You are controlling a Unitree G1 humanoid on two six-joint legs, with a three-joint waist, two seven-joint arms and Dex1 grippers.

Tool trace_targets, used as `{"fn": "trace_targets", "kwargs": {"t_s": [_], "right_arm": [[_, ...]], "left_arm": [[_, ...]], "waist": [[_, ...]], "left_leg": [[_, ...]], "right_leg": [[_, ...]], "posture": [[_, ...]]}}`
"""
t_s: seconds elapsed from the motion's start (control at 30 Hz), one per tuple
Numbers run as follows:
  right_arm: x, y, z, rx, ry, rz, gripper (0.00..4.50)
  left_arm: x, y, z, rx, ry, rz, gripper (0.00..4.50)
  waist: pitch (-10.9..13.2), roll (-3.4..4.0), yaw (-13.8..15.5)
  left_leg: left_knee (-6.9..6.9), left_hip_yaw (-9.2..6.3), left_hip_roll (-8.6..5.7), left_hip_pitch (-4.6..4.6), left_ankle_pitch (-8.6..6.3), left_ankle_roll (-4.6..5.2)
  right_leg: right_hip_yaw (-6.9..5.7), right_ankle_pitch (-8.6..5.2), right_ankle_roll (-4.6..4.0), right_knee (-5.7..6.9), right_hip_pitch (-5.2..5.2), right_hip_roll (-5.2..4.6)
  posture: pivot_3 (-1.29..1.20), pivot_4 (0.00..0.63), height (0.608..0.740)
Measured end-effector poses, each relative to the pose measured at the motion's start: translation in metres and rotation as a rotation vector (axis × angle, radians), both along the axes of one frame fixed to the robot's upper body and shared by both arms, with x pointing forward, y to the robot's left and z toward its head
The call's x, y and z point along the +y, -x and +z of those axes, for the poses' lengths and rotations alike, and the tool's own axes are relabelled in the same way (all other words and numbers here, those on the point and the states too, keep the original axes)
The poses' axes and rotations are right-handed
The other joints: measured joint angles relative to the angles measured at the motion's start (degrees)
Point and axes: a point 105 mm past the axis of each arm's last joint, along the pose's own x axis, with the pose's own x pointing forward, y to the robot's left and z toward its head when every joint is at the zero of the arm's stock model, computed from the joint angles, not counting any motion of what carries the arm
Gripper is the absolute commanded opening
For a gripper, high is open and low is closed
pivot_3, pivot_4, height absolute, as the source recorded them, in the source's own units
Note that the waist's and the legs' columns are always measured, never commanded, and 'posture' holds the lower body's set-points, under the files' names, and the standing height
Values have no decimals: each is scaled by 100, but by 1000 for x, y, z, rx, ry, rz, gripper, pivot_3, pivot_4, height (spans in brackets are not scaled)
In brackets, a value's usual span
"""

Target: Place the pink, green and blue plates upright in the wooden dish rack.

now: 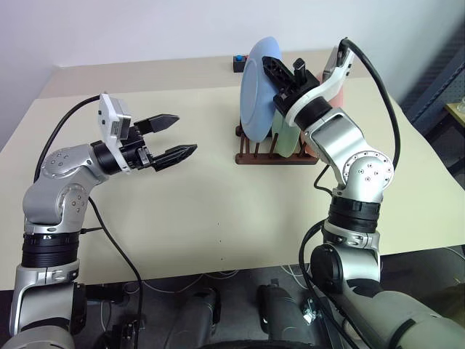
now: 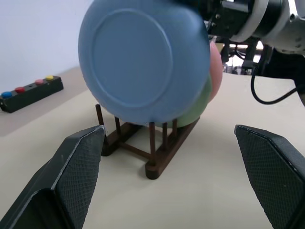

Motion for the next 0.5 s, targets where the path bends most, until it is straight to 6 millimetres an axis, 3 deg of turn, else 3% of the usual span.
{"fn": "trace_targets", "kwargs": {"t_s": [0.4, 0.5], "right_arm": [[-2, -6, -26, 27, 89, -64, 0], [-2, -6, -26, 20, 70, -60, 1045]], "left_arm": [[1, 0, 2, -9, 0, 5, 4466], [1, 0, 2, -9, 0, 5, 4500]], "waist": [[0, 0, 2], [0, 0, 3]], "left_leg": [[0, 0, 0, 0, 0, 0], [0, 0, 0, 0, 0, 0]], "right_leg": [[0, 0, 0, -1, 1, 1], [0, 0, 0, -1, 1, 1]], "posture": [[0, 150, 740], [0, 150, 740]]}}
